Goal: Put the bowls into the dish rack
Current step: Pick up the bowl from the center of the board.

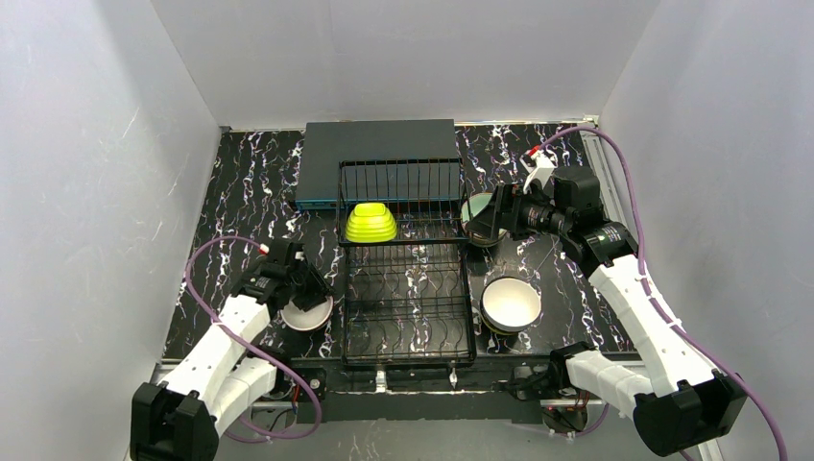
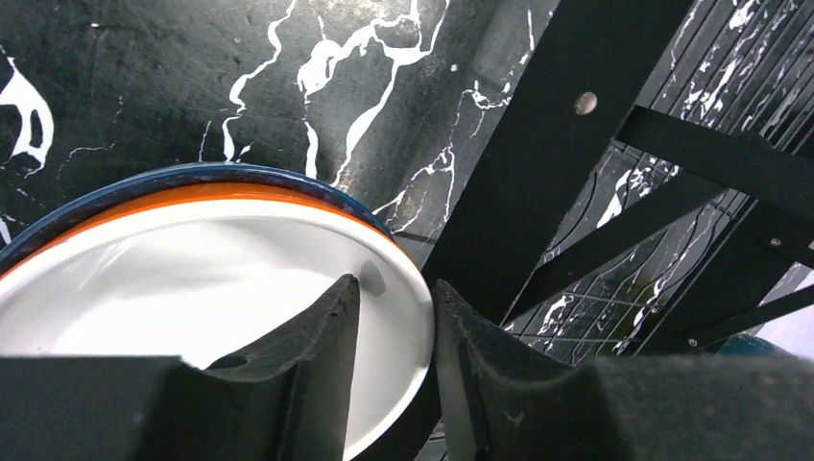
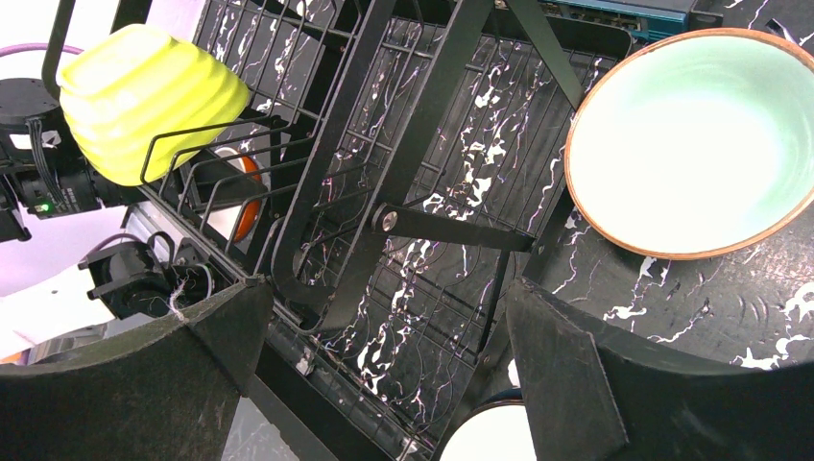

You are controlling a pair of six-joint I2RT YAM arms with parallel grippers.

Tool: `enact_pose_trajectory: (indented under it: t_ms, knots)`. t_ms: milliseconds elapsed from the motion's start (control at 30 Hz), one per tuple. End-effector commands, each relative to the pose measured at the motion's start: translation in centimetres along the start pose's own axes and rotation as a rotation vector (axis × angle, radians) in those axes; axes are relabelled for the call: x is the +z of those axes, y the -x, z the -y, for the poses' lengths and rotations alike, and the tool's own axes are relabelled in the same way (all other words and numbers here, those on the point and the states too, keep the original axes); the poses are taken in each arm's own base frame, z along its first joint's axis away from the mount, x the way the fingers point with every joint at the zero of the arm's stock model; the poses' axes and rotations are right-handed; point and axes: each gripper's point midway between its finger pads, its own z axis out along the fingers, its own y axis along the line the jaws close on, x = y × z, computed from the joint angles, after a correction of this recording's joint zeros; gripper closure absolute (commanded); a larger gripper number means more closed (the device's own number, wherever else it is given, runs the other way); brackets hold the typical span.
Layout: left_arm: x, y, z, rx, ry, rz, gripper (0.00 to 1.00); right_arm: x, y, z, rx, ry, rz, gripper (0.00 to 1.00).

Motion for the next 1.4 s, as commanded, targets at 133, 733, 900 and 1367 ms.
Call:
enact_pose_trajectory:
  t_ms: [133, 733, 900, 1367]
  knots:
    - [-1.3, -0.1, 0.6, -0.012, -0.044, 0.005, 0.83, -0.6, 1.2, -0.5, -0.034, 0.013, 0.048, 0.01]
    - [-5.8, 0.6, 2.3, 0.035, -0.148, 0.071, 1.0, -0.7, 1.7, -0.9, -0.041, 0.021, 0.056, 0.01]
    - [-6.9, 0.9, 3.0, 0.078, -0.198, 0.101, 1.0, -0.7, 1.7, -0.9, -0.04, 0.022, 0.056, 0.01]
    - [-11.4, 1.2, 6.0, 0.178, -0.422, 0.191, 1.0, -0.5, 1.7, -0.9, -0.035, 0.027, 0.054, 0.01]
